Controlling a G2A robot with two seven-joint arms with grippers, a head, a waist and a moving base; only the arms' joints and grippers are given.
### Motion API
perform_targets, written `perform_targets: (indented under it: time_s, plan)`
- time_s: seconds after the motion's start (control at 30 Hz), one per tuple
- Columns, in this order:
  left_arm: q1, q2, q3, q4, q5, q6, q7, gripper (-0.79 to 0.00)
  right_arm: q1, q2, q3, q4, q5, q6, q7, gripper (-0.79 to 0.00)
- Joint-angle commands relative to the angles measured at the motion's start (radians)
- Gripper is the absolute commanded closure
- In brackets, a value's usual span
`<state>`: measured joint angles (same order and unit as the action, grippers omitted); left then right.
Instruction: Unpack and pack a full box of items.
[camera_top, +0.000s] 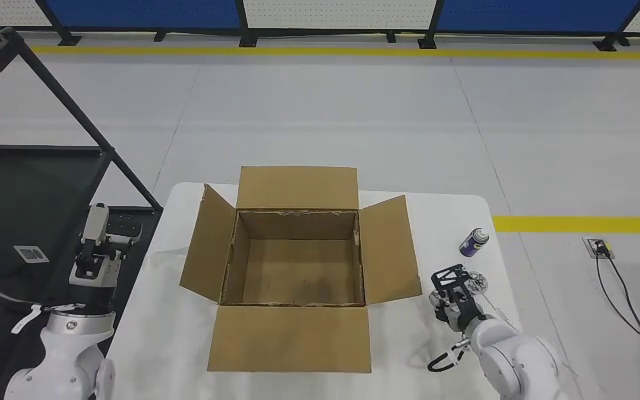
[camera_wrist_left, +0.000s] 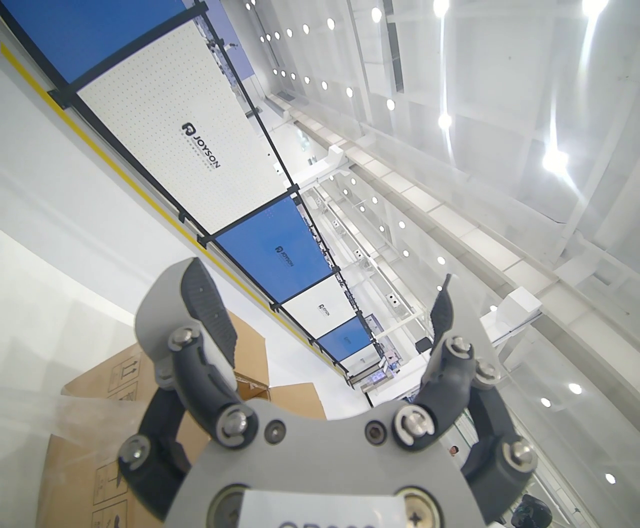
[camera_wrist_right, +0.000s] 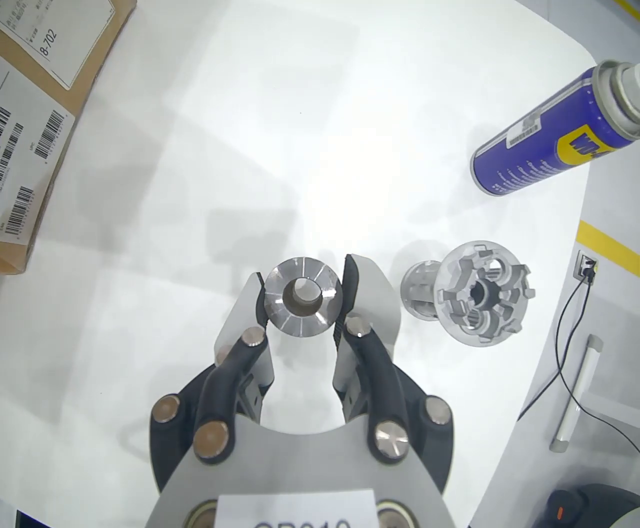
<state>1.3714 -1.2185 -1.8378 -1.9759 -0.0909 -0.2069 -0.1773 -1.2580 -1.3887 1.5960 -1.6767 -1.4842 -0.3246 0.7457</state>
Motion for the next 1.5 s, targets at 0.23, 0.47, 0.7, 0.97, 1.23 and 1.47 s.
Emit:
perform_targets:
  time_s: [0.23, 0.47, 0.7, 0.97, 1.23, 1.47]
  plan:
    - [0.0, 0.0, 0.0, 0.0, 0.0, 0.0, 0.0, -0.785, 0.019, 0.009, -0.016, 0.036, -0.006, -0.004, -0.009, 0.0]
    - [0.0, 0.0, 0.0, 0.0, 0.0, 0.0, 0.0, -0.785, 0.033, 0.015, -0.023, 0.054, 0.008, 0.0, -0.008, -0.449]
    - [0.0, 0.0, 0.0, 0.0, 0.0, 0.0, 0.0, -0.785, 0.025, 0.023, -0.018, 0.033, 0.023, 0.004, -0.004, -0.785]
    - [0.0, 0.0, 0.0, 0.0, 0.0, 0.0, 0.0, -0.785, -0.063, 0.031, 0.055, -0.142, 0.172, 0.01, -0.055, -0.785]
    - [0.0, 0.0, 0.0, 0.0, 0.0, 0.0, 0.0, -0.785, -0.148, 0.035, 0.144, -0.335, 0.513, 0.0, -0.064, -0.785]
    - [0.0, 0.0, 0.0, 0.0, 0.0, 0.0, 0.0, -0.785, -0.148, 0.035, 0.144, -0.335, 0.513, 0.0, -0.064, -0.785]
